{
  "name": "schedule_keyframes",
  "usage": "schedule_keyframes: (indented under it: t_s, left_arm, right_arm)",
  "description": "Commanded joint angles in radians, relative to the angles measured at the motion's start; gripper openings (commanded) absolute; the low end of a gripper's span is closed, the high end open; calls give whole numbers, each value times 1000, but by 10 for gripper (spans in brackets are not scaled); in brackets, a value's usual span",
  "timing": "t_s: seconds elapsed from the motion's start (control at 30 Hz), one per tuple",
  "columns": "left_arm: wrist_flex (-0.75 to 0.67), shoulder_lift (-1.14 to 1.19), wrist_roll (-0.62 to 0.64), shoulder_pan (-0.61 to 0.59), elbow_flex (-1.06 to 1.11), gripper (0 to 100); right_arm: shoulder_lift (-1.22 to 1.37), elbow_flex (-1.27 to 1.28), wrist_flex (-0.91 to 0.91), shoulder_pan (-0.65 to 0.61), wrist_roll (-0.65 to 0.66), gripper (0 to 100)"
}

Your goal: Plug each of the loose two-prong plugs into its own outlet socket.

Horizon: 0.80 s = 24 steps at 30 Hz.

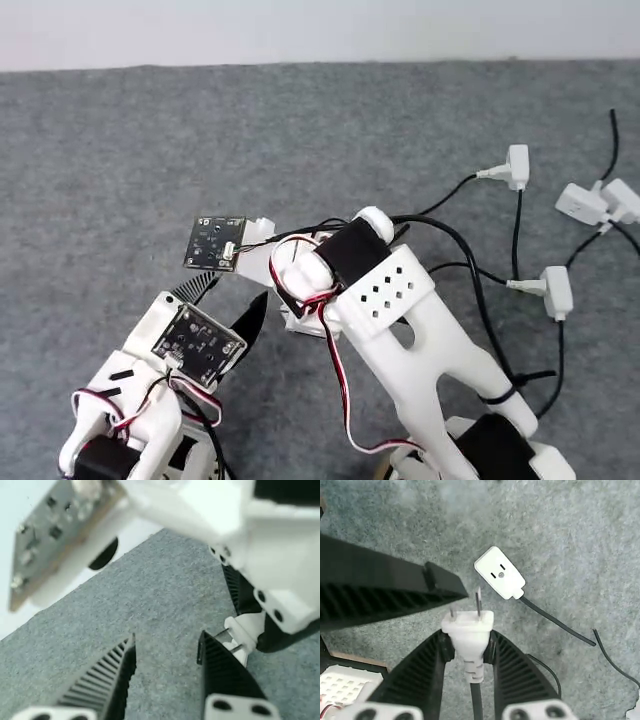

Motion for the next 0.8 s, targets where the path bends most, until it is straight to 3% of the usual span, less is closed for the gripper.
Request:
schedule_keyframes:
  t_s: [0.0, 0.27, 0.47, 0.77]
  left_arm:
    - [-23, 0, 15, 6, -8, 196]
    - [2, 0, 15, 74, -77, 195]
    - [25, 0, 14, 245, -108, 195]
    - [-8, 0, 12, 255, -88, 195]
  right_arm:
    - [-44, -9, -4, -10, 23, 9]
    - [-114, -8, -16, -7, 64, 9]
    - [-213, -6, 19, -10, 58, 9]
    - [-251, 5, 54, -18, 58, 9]
